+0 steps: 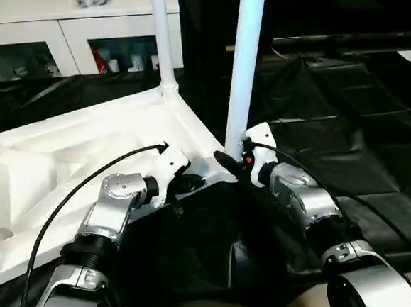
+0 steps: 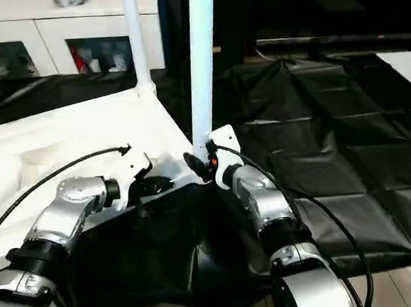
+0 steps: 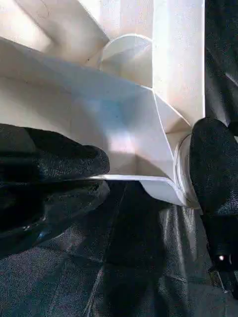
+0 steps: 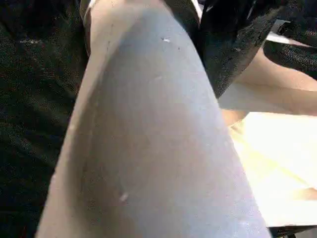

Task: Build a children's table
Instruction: Rotate leg to tighten

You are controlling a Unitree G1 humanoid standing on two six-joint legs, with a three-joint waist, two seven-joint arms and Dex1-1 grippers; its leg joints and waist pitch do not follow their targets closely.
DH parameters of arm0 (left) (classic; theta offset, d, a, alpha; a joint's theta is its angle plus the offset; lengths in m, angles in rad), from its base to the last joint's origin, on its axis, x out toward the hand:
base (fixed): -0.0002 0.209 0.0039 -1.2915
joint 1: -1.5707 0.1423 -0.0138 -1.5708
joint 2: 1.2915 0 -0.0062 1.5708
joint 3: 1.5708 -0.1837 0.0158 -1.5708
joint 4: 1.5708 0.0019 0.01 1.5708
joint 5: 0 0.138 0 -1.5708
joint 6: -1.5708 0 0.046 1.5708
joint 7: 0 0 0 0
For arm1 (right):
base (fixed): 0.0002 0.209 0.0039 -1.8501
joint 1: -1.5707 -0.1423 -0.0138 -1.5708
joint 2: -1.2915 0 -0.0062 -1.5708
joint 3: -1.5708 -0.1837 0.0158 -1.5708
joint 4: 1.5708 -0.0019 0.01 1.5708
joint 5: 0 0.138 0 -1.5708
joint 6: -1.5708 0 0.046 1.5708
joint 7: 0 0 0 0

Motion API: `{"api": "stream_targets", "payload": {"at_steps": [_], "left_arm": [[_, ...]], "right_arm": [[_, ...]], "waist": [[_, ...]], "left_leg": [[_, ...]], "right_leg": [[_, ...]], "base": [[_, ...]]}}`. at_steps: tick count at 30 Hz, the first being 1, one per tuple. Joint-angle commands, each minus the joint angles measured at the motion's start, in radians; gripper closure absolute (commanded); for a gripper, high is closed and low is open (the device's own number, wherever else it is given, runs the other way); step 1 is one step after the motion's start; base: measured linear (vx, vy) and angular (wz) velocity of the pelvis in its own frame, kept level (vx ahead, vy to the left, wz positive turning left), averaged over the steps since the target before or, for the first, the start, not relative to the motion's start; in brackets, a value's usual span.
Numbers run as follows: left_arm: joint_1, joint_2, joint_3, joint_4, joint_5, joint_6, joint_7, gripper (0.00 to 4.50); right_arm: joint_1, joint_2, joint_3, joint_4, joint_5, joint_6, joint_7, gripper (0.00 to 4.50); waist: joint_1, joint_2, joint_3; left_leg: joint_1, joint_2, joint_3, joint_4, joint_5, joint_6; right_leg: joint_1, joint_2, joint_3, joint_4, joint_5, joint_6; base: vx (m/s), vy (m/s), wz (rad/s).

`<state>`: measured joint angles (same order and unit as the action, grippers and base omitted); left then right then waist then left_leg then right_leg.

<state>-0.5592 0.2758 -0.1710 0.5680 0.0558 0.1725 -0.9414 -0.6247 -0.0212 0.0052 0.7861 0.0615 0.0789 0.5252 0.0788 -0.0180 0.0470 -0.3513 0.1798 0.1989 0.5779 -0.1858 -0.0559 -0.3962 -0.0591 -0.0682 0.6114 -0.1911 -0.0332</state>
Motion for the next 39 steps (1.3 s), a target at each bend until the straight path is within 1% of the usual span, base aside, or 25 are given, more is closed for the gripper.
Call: {"api": "stream_targets", "payload": {"at_steps": [1,2,3,5,6,7,8,10,11,12,13,15,16,18,19,20,22,24,25,29,31,33,36,37,39], "left_arm": [[-0.039,-0.068,-0.025,-0.029,-0.033,-0.044,0.026,4.50],[-0.034,-0.063,-0.026,-0.037,-0.037,-0.046,0.013,4.50],[-0.017,-0.050,-0.028,-0.056,-0.050,-0.047,-0.023,4.50],[-0.004,-0.038,-0.032,-0.070,-0.058,-0.051,-0.053,4.50],[0.006,-0.025,-0.036,-0.080,-0.062,-0.055,-0.078,4.50],[0.006,-0.025,-0.036,-0.080,-0.062,-0.055,-0.078,4.50],[0.016,-0.012,-0.037,-0.090,-0.066,-0.060,-0.104,4.50],[0.022,-0.003,-0.035,-0.098,-0.074,-0.059,-0.125,4.50],[0.031,0.014,-0.034,-0.115,-0.091,-0.053,-0.166,4.50],[0.036,0.023,-0.035,-0.123,-0.100,-0.049,-0.189,4.50],[0.040,0.031,-0.034,-0.131,-0.108,-0.046,-0.212,4.50],[0.049,0.045,-0.032,-0.146,-0.123,-0.037,-0.254,4.50],[0.050,0.048,-0.032,-0.148,-0.125,-0.035,-0.259,4.50],[0.059,0.066,-0.036,-0.166,-0.136,-0.017,-0.296,4.50],[0.065,0.078,-0.041,-0.175,-0.139,-0.008,-0.320,4.50],[0.068,0.087,-0.045,-0.178,-0.137,-0.008,-0.333,4.50],[0.070,0.093,-0.048,-0.179,-0.135,-0.008,-0.343,4.50],[0.073,0.100,-0.048,-0.181,-0.137,-0.007,-0.356,4.50],[0.074,0.101,-0.047,-0.183,-0.140,-0.004,-0.362,4.50],[0.079,0.109,-0.051,-0.200,-0.152,0.022,-0.390,4.50],[0.080,0.110,-0.052,-0.202,-0.154,0.025,-0.392,4.50],[0.077,0.105,-0.052,-0.196,-0.149,0.020,-0.385,4.50],[0.075,0.099,-0.051,-0.191,-0.144,0.015,-0.373,4.50],[0.075,0.099,-0.051,-0.191,-0.144,0.015,-0.373,4.50],[0.063,0.083,-0.045,-0.164,-0.121,-0.005,-0.320,4.50]], "right_arm": [[0.017,0.115,0.142,0.012,-0.010,0.020,0.173,1.40],[0.020,0.109,0.145,0.007,-0.009,0.019,0.186,1.15],[0.026,0.087,0.156,-0.003,-0.012,0.011,0.215,1.05],[0.030,0.066,0.160,-0.012,-0.009,0.007,0.247,0.98],[0.037,0.043,0.167,-0.027,-0.003,0.007,0.293,0.98],[0.037,0.043,0.167,-0.027,-0.003,0.007,0.293,0.98],[0.047,0.011,0.178,-0.048,0.001,0.005,0.350,0.98],[0.054,-0.014,0.184,-0.064,0.007,0.002,0.392,0.98],[0.064,-0.048,0.183,-0.090,0.025,0.006,0.462,0.98],[0.068,-0.065,0.181,-0.106,0.035,0.009,0.500,0.98],[0.072,-0.077,0.178,-0.119,0.041,0.015,0.534,0.98],[0.081,-0.105,0.182,-0.143,0.044,0.024,0.593,0.98],[0.082,-0.109,0.184,-0.147,0.044,0.024,0.600,0.98],[0.089,-0.140,0.194,-0.164,0.041,0.029,0.644,0.98],[0.090,-0.156,0.198,-0.167,0.036,0.029,0.659,0.98],[0.092,-0.168,0.203,-0.170,0.035,0.029,0.674,0.98],[0.094,-0.178,0.207,-0.174,0.036,0.030,0.688,0.98],[0.099,-0.193,0.212,-0.192,0.045,0.054,0.723,0.98],[0.101,-0.197,0.214,-0.201,0.048,0.066,0.738,1.21],[0.106,-0.201,0.218,-0.226,0.060,0.100,0.772,1.40],[0.107,-0.199,0.221,-0.229,0.062,0.107,0.776,1.69],[0.110,-0.190,0.224,-0.227,0.062,0.109,0.765,1.71],[0.118,-0.179,0.222,-0.228,0.062,0.107,0.744,1.90],[0.118,-0.179,0.222,-0.228,0.062,0.107,0.744,1.92],[0.116,-0.139,0.194,-0.186,0.040,0.079,0.623,1.93]], "waist": [[0.001,0.001,-0.052],[0.001,0.001,-0.052],[0.001,0.001,-0.052],[0.001,0.001,-0.054],[0.000,0.000,-0.054],[0.001,0.000,-0.055],[0.001,0.000,-0.055],[0.005,0.000,-0.054],[0.006,0.000,-0.055],[0.011,0.004,-0.055],[0.015,0.004,-0.056],[0.018,0.004,-0.057],[0.019,0.005,-0.056],[0.021,0.003,-0.055],[0.021,0.001,-0.055],[0.021,0.001,-0.055],[0.022,0.001,-0.054],[0.023,0.002,-0.053],[0.024,0.001,-0.055],[0.028,0.001,-0.056],[0.030,0.001,-0.055],[0.031,0.001,-0.055],[0.032,0.000,-0.056],[0.032,0.002,-0.056],[0.030,-0.001,-0.055]], "left_leg": [[0.007,0.058,-0.031,-0.066,-0.211,0.023],[0.008,0.058,-0.031,-0.067,-0.214,0.024],[0.006,0.059,-0.032,-0.068,-0.210,0.022],[0.005,0.061,-0.033,-0.068,-0.199,0.027],[0.004,0.061,-0.033,-0.068,-0.196,0.031],[0.004,0.060,-0.031,-0.065,-0.189,0.038],[0.004,0.061,-0.030,-0.065,-0.183,0.041],[0.003,0.061,-0.029,-0.064,-0.171,0.053],[0.003,0.061,-0.028,-0.063,-0.169,0.054],[0.004,0.063,-0.027,-0.063,-0.170,0.057],[0.005,0.065,-0.026,-0.062,-0.169,0.059],[0.003,0.066,-0.026,-0.061,-0.159,0.063],[0.004,0.066,-0.026,-0.061,-0.162,0.063],[0.003,0.066,-0.027,-0.062,-0.167,0.060],[0.003,0.065,-0.026,-0.062,-0.166,0.059],[0.003,0.064,-0.026,-0.061,-0.167,0.060],[0.003,0.064,-0.027,-0.062,-0.176,0.055],[0.004,0.064,-0.027,-0.062,-0.174,0.055],[0.004,0.064,-0.027,-0.061,-0.169,0.056],[0.005,0.065,-0.026,-0.061,-0.156,0.059],[0.003,0.064,-0.026,-0.060,-0.156,0.058],[0.004,0.064,-0.027,-0.061,-0.158,0.053],[0.004,0.064,-0.027,-0.060,-0.158,0.050],[0.005,0.064,-0.027,-0.060,-0.158,0.049],[0.005,0.063,-0.027,-0.061,-0.160,0.046]], "right_leg": [[0.041,-0.101,0.062,-0.087,-0.275,-0.173],[0.041,-0.102,0.062,-0.088,-0.286,-0.170],[0.042,-0.101,0.062,-0.087,-0.290,-0.165],[0.044,-0.101,0.062,-0.083,-0.262,-0.168],[0.045,-0.100,0.061,-0.081,-0.243,-0.174],[0.046,-0.099,0.061,-0.079,-0.225,-0.178],[0.046,-0.100,0.062,-0.079,-0.215,-0.181],[0.047,-0.097,0.060,-0.077,-0.201,-0.188],[0.047,-0.098,0.060,-0.077,-0.201,-0.189],[0.047,-0.097,0.059,-0.077,-0.198,-0.191],[0.045,-0.096,0.059,-0.076,-0.188,-0.197],[0.046,-0.095,0.058,-0.071,-0.169,-0.203],[0.045,-0.096,0.057,-0.071,-0.167,-0.208],[0.046,-0.096,0.057,-0.072,-0.181,-0.207],[0.046,-0.097,0.057,-0.073,-0.191,-0.205],[0.045,-0.096,0.057,-0.074,-0.198,-0.205],[0.045,-0.098,0.058,-0.078,-0.231,-0.196],[0.045,-0.096,0.057,-0.078,-0.236,-0.192],[0.045,-0.097,0.057,-0.077,-0.230,-0.191],[0.043,-0.095,0.057,-0.073,-0.200,-0.200],[0.044,-0.096,0.057,-0.075,-0.206,-0.199],[0.044,-0.097,0.056,-0.075,-0.217,-0.195],[0.044,-0.097,0.057,-0.076,-0.217,-0.193],[0.044,-0.097,0.057,-0.076,-0.216,-0.191],[0.043,-0.096,0.056,-0.076,-0.219,-0.190]], "base": [[0.000,0.000,0.00],[0.000,0.000,0.00],[0.000,0.000,0.00],[0.000,0.000,0.00],[0.000,0.000,0.00],[0.000,0.000,0.00],[0.000,0.000,0.00],[0.000,0.000,0.00],[0.000,0.000,0.00],[0.000,0.000,0.00],[0.000,0.000,0.00],[0.000,0.000,0.00],[0.000,0.000,0.00],[0.000,0.000,0.00],[0.000,0.000,0.00],[0.000,0.000,0.00],[0.000,0.000,0.00],[0.000,0.000,0.00],[0.000,0.000,0.00],[0.000,0.000,0.00],[0.000,0.000,0.00],[0.000,0.000,0.00],[0.000,0.000,0.00],[0.000,0.000,0.00],[0.000,0.000,0.00]]}}
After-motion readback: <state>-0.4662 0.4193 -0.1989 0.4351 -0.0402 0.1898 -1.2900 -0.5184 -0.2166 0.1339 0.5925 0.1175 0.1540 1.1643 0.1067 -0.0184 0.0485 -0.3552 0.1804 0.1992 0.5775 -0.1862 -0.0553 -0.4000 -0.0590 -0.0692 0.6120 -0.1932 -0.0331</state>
